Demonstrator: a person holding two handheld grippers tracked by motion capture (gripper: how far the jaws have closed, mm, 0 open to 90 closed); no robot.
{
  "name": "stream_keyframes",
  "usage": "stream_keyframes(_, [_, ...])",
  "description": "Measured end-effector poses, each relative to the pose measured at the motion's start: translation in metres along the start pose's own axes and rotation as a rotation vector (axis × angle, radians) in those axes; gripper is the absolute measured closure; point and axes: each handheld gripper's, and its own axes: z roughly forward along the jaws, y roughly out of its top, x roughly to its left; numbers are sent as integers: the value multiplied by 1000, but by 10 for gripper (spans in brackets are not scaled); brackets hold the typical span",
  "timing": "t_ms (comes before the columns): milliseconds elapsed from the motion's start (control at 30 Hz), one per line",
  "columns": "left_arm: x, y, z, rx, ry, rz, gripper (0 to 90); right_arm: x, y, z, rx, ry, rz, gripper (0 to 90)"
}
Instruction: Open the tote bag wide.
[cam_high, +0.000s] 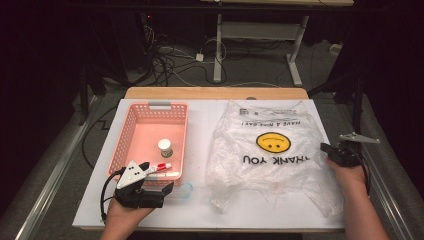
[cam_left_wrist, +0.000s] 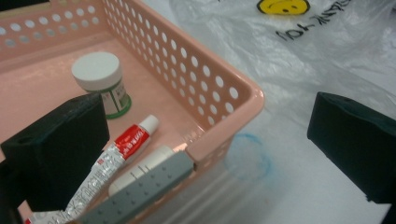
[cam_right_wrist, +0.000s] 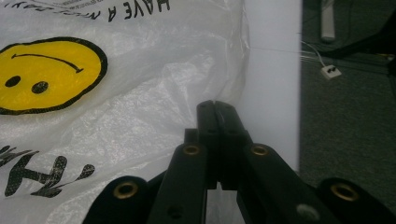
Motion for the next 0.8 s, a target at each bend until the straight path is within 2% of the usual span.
stream_keyframes(167, [-2,1,1,-25,2,16,0,-19,-7,-14,-29,-72,48,900])
stream_keyframes(267, [-2,1,2,-30,-10,3,0,-28,-12,-24,-47,-108,81,900])
stream_keyframes(333, [-3,0,2,-38,-5,8,0,-30,-14,-26,-48,-116,90,900])
stream_keyframes(400, [-4,1,2,-42,-18,0,0,-29,-18,-28,-42,-118,100,900])
stream_keyframes(433, [-4,2,3,-41,-28,-7,0,-26,-19,-28,-37,-114,79,900])
stream_keyframes(467, [-4,2,4,-39,-41,-19,0,-24,-18,-28,-37,-107,76,866])
stream_keyframes(533, [-4,2,4,-38,-49,-24,0,-20,-17,-29,-32,-71,52,697])
stream_keyframes(567, [-5,1,5,-42,-58,-23,0,-17,-16,-32,-36,-67,34,615])
stream_keyframes(600, [-5,1,4,-48,-63,-19,0,-17,-16,-32,-36,-67,34,615])
stream_keyframes(633, [-5,1,4,-50,-68,-16,0,-11,-14,-41,-62,-73,13,498])
stream_keyframes(667, [-6,1,3,-55,-67,-15,0,-11,-14,-41,-62,-73,13,498])
stream_keyframes(700, [-6,1,1,-65,-68,-11,0,-3,-13,-54,-97,-60,5,467])
stream_keyframes(733, [-6,1,1,-65,-68,-11,0,2,-13,-60,-107,-45,-1,462])
stream_keyframes(767, [-5,1,1,-67,-69,-11,0,8,-15,-65,-111,-24,-7,462])
stream_keyframes(800, [-5,1,1,-68,-73,-14,0,8,-15,-65,-111,-24,-7,462])
